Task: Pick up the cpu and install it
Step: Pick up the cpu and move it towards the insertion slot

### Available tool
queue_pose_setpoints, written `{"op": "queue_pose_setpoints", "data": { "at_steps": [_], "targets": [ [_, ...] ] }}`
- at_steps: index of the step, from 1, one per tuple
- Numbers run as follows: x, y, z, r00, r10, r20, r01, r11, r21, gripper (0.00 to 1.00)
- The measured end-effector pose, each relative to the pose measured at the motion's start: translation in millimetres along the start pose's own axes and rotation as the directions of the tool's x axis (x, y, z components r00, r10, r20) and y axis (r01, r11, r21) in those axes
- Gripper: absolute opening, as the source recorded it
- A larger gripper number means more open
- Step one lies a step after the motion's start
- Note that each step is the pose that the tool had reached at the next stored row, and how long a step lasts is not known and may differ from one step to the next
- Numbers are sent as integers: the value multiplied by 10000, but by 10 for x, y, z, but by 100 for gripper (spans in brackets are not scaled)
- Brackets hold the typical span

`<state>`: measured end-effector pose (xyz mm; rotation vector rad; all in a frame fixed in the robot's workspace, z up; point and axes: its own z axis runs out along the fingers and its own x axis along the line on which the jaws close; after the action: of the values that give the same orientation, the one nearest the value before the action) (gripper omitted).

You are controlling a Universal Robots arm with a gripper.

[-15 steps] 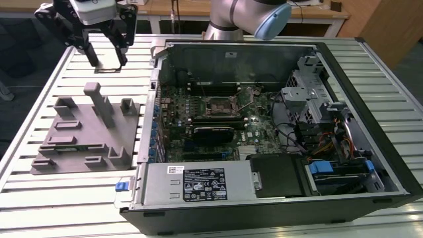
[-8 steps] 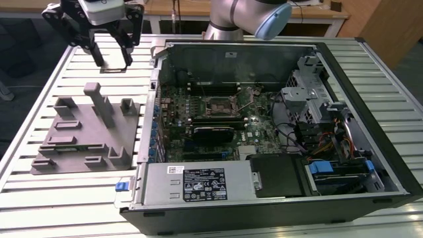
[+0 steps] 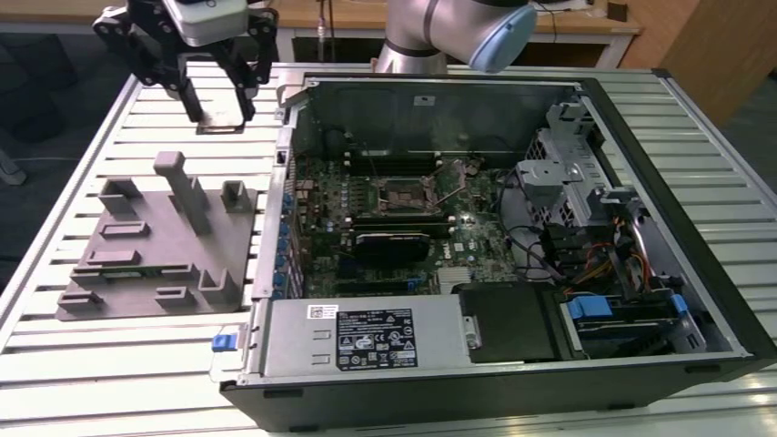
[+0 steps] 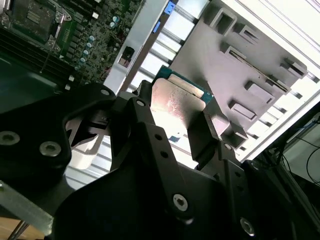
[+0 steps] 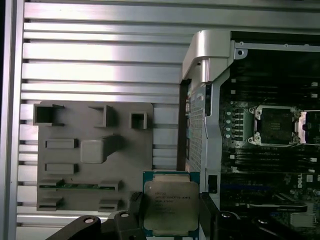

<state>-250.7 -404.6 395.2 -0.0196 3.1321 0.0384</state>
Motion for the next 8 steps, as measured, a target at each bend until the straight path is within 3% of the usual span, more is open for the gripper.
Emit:
{"op": "queue_pose_setpoints", "data": {
  "at_steps": [8],
  "targets": [
    [-83, -1, 1, 10000, 0, 0, 0, 10000, 0, 53]
  ]
}}
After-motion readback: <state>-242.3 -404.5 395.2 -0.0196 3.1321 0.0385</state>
